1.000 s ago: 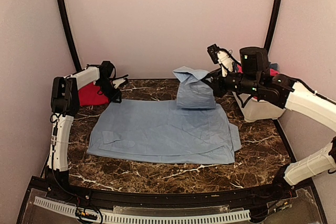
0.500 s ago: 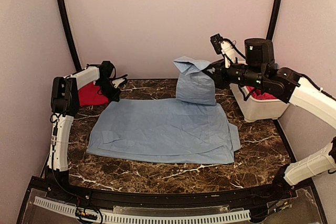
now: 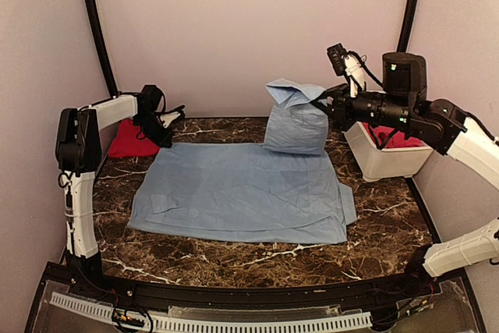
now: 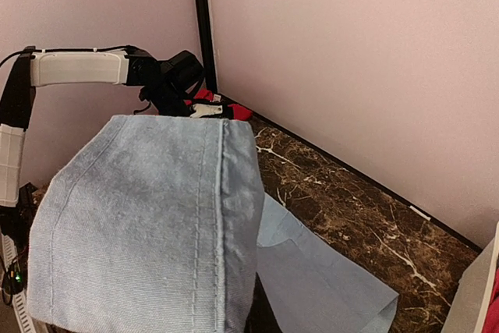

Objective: Fold and stack the mixed laundry pile
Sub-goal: Pick up the 1/3-folded shirt from the center of the board, then fold the 1/3-folded shirt at the center of the board.

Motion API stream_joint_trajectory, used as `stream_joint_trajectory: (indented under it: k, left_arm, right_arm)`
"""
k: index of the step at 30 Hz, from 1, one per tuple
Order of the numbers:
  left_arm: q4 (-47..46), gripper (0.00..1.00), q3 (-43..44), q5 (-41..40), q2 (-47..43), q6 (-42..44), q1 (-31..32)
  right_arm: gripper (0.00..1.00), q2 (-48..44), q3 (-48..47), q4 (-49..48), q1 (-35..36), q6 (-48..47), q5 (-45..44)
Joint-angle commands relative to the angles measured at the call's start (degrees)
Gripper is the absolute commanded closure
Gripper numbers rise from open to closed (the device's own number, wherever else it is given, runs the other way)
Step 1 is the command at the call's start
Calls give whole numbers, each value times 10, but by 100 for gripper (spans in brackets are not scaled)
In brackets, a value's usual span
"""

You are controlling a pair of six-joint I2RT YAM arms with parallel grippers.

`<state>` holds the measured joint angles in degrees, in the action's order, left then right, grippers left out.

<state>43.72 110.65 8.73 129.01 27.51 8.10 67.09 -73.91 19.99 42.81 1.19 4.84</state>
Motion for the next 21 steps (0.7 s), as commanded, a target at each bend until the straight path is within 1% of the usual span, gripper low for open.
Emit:
stream_joint_trajectory:
  k: [1, 7, 12, 16, 21]
  left_arm:
    - [-50, 100, -86, -15, -83, 32, 3]
    - [-96, 100, -195, -8, -169, 51, 10]
    - [-128, 99, -279, -33, -245, 76, 36]
    - [-133, 96, -352, -32, -296, 87, 53]
    - [-132, 95, -420, -68, -332, 102, 80]
  right_arm:
    - [100, -28, -2, 6, -3, 27, 31]
    - [100, -65, 14, 36, -2, 58, 46]
    - [100, -103, 24, 65, 0, 77, 58]
    - [100, -122, 26, 96, 5, 90, 75]
    - [100, -144, 30, 139, 11, 105, 88]
